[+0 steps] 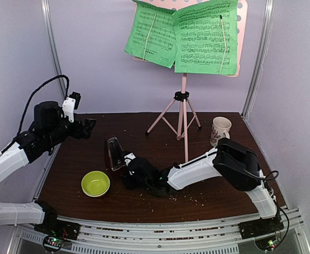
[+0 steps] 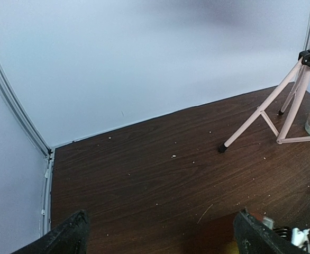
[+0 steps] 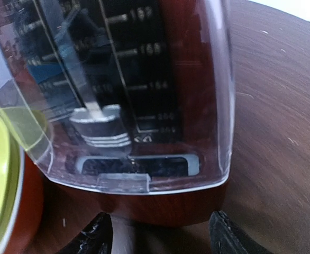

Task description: Pack up the instrument practice props

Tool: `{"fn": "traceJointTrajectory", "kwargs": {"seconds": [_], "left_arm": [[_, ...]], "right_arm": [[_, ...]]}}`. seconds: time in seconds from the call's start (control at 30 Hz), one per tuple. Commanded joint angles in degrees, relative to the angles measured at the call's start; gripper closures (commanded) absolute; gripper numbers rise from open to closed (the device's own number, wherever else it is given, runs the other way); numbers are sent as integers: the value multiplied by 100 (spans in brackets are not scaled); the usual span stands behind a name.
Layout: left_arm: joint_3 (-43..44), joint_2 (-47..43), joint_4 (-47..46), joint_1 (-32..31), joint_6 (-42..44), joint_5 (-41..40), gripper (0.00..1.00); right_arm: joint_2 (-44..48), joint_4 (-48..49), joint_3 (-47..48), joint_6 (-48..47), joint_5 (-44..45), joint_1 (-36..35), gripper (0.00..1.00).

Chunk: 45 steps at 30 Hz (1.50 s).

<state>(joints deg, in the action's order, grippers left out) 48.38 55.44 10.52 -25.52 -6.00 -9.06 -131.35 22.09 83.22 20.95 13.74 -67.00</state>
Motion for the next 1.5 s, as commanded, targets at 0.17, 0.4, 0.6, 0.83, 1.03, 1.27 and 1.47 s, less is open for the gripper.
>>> {"fn": "traceJointTrajectory", "kwargs": {"seconds": [0.17,0.4,0.6,0.83,1.03,1.27,1.47], "left_arm": [[-74,-220,-287,45,-29,-203,2],[-127,-288,-340,41,-10,-330,2],[-224,-517,-502,39,55,-331,2],[-406,-1187,-827,31,-61,278,2],[-7,-310,-1430,-448,-1482,1527,9],[925,1429,-2360,-1963,-2222,1240,10],[1993,3095,-2915,-2210,-2736,1537,10]], "right_arm": [[-1492,-925,2573,65,-90,118,33],[-854,-881,2209,-87,-262,126,26],[918,-462,416,-507,-171,125,13],[3738,-446,-2139,-460,139,158,4],[6139,-1050,-4063,121,314,841,0],[8177,-1999,-4980,648,523,2344,0],[8467,-2243,-4971,803,-964,4286,0]]}}
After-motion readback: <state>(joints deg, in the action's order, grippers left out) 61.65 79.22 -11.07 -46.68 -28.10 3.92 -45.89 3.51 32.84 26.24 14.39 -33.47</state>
